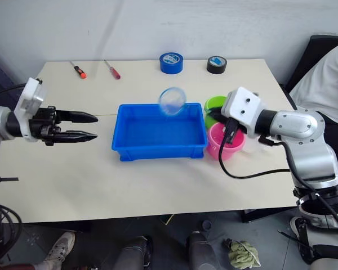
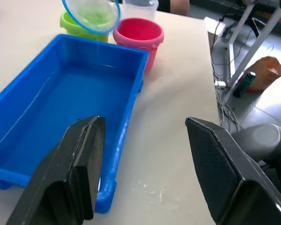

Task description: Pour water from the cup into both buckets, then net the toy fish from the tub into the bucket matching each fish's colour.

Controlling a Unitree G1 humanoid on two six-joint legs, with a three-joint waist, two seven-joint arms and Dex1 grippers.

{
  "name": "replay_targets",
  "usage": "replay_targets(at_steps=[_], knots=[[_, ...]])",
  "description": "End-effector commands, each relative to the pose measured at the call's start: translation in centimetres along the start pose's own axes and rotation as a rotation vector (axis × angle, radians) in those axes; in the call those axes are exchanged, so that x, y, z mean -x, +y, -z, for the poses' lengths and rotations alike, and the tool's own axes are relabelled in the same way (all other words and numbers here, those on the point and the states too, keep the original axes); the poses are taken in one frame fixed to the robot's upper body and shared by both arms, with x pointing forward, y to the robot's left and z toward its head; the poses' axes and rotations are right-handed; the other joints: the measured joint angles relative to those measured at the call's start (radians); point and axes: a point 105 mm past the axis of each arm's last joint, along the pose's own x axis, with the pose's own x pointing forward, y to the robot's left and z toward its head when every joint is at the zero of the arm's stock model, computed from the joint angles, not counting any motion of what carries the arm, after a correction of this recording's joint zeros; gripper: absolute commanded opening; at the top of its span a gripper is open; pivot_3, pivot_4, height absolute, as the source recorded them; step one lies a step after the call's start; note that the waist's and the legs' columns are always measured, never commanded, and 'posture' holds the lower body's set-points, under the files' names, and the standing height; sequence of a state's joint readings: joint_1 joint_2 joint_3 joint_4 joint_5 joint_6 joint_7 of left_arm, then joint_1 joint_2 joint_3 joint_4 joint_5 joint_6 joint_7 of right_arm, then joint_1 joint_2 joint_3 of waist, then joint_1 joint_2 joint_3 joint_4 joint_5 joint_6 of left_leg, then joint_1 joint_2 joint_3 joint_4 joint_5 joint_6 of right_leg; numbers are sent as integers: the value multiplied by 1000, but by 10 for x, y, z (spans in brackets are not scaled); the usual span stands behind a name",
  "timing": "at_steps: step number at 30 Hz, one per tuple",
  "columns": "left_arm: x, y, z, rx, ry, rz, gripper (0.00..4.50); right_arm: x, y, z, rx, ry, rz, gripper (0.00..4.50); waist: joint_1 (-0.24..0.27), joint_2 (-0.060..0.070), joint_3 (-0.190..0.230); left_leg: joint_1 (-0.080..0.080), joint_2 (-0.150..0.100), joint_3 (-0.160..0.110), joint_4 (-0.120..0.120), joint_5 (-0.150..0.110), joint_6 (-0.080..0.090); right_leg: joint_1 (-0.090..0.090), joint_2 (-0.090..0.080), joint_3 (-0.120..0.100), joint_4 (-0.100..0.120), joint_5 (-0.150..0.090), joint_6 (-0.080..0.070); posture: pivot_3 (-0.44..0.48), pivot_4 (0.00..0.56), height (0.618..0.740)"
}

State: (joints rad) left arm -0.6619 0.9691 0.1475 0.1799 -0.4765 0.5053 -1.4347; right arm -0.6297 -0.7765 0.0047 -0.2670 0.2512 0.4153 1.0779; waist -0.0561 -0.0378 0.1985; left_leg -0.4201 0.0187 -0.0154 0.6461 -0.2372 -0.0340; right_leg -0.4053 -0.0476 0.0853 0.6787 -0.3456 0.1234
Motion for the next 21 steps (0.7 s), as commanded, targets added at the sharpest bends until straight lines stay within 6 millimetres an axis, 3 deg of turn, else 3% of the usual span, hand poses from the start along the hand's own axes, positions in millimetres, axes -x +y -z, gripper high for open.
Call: replay_targets(at_steps=[1,4,10,12,21], knots=[[3,-11,-11,-59,-14,6,3029,-8,26,-5,-68,-39,-199,0,0,0,0,0,0,0,0,0,0,0,0,0,0,0,0,0,150,734],[0,-24,-2,-51,7,31,3029,-24,52,2,-178,-56,-354,0,-3,0,0,0,0,0,0,0,0,1,-1,0,-1,0,0,0,150,734],[-10,-44,3,-34,-16,80,3029,-47,82,14,-225,-46,-458,0,0,0,0,0,0,0,0,-1,0,0,-1,0,-1,0,0,0,150,734],[-15,-52,14,-16,-5,100,3029,-56,92,22,-256,-30,-480,0,0,0,0,0,0,0,0,-1,0,0,-1,0,-1,0,0,0,150,734],[-35,-54,37,-27,-20,87,3029,-92,109,47,-261,-5,-479,0,0,0,0,0,0,1,0,-1,0,0,-1,0,-2,0,-1,0,150,734]])
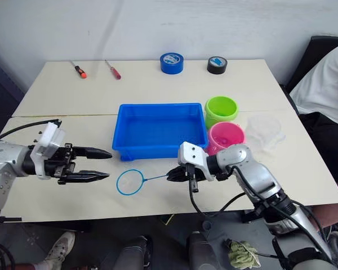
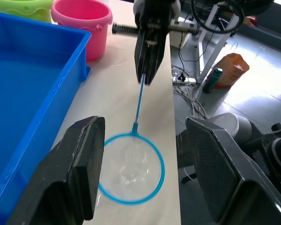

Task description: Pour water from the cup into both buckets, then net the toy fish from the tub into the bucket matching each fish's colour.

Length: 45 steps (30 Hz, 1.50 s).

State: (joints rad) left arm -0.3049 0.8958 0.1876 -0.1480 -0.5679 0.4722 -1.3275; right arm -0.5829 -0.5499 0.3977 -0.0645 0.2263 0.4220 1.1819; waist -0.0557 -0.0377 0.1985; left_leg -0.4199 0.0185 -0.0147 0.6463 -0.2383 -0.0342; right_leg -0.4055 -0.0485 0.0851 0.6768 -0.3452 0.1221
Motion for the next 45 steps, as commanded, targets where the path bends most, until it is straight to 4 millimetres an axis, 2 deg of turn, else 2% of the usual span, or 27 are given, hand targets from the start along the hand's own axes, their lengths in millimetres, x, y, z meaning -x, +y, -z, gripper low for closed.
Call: replay_targets(at_steps=[1,7,15,17,18,22,23,26,31,35,41,45], knots=[[-6,3,-2,-55,-7,-9,3029,-9,-9,-1,50,-5,19,0,0,0,0,0,0,0,0,0,0,0,0,0,0,0,0,0,150,734],[-15,3,2,-60,-12,-1,3029,-22,-21,12,50,14,35,0,-2,0,0,0,0,0,0,0,0,0,1,0,0,0,0,0,150,734],[-18,2,1,-59,-16,1,3029,-26,-32,23,52,22,70,0,-3,0,0,0,0,0,0,0,-1,0,1,0,0,0,0,0,150,734],[-18,2,0,-59,-17,-1,3072,-27,-35,23,54,22,80,842,-4,0,0,0,0,0,0,0,-1,0,1,0,0,0,0,0,150,734],[-18,3,1,-58,-14,-5,3072,-26,-36,24,59,22,88,1064,-4,0,0,0,0,0,0,0,-1,0,1,0,0,0,0,0,150,734],[-18,10,-1,-16,-38,-67,3072,-11,-37,26,70,39,113,2967,-2,0,0,0,0,0,0,0,-1,0,0,0,0,0,0,0,150,734],[-16,13,0,0,-34,-110,3072,5,-33,24,60,41,119,3439,-1,0,0,0,0,0,0,0,-1,0,0,0,0,0,0,0,150,734],[-12,15,6,54,-16,-193,3072,33,-18,20,47,49,134,3439,7,1,0,-1,-1,-1,-1,-1,0,0,-2,-1,-2,0,0,0,150,734],[-9,7,27,112,9,-326,3072,52,8,12,-25,14,198,3439,-2,1,0,0,-1,-1,-3,-2,0,3,-9,-2,-5,0,0,0,150,734],[-7,-5,47,168,8,-452,3072,56,27,14,-124,-24,278,3439,2,1,0,14,-1,-1,-15,-2,0,16,-10,-3,-15,0,0,0,150,734],[8,-25,98,305,81,-682,3072,64,50,53,-227,67,361,3439,10,0,0,17,-2,-2,-17,-2,1,22,-13,-2,-23,0,-1,0,150,734],[15,-37,116,344,121,-758,3072,70,57,66,-263,89,394,3439,16,0,0,17,-3,-2,-17,-3,2,24,-14,0,-27,0,-2,0,150,734]])
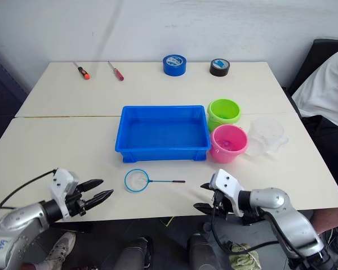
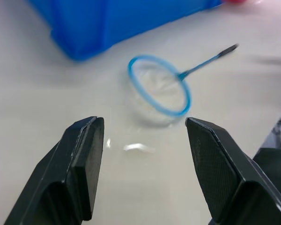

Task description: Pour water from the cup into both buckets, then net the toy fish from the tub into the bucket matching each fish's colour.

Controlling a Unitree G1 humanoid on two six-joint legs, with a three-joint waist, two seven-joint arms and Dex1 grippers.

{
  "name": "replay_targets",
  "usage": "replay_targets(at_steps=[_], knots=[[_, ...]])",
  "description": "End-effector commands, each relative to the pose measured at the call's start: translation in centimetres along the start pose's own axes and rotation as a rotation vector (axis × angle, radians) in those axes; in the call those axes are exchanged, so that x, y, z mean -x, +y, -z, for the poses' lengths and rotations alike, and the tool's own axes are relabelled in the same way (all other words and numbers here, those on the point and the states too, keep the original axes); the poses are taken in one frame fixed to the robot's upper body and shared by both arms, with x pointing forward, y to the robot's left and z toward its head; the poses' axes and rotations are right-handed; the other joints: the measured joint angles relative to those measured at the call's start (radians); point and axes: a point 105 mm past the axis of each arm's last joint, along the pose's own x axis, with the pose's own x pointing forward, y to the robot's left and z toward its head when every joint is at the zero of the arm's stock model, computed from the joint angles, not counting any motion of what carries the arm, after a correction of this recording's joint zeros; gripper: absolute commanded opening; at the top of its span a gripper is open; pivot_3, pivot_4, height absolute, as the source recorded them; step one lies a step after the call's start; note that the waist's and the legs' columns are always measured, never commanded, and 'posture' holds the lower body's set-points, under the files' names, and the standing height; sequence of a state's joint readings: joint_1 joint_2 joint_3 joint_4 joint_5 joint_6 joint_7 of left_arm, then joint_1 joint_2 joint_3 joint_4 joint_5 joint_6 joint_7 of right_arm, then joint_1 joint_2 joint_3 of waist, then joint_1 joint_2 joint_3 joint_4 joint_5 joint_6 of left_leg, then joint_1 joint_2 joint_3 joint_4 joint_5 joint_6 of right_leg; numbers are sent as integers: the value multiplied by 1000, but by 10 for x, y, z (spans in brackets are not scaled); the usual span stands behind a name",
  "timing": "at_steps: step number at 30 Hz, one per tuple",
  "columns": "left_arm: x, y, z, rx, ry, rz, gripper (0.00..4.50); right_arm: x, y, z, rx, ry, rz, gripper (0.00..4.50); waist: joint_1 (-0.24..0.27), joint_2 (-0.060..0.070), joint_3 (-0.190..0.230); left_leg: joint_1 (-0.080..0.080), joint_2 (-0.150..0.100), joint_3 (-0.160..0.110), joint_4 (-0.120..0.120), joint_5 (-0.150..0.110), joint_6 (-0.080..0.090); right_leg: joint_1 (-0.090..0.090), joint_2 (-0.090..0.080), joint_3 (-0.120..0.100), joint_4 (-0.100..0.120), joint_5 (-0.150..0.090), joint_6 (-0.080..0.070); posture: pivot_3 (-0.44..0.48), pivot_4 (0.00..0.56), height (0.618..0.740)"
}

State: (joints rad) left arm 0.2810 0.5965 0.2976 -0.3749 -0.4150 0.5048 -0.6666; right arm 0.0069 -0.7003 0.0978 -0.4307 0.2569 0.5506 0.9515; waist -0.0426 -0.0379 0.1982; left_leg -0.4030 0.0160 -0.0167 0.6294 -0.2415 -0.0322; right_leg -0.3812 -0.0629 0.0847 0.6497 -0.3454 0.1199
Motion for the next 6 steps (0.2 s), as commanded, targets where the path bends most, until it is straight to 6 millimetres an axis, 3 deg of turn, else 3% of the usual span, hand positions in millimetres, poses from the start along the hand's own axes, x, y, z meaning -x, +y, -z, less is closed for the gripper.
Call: replay_targets(at_steps=[1,6], knots=[[9,4,0,-29,-20,-79,3072,12,-5,-2,27,-14,52,3439,6,0,0,0,0,-1,0,0,0,1,0,0,-3,-1,-6,0,150,734],[11,3,1,2,-39,-100,3072,15,0,7,10,-11,59,3439,14,0,0,0,1,-1,-2,0,1,5,0,0,-11,-2,-13,0,150,734]])
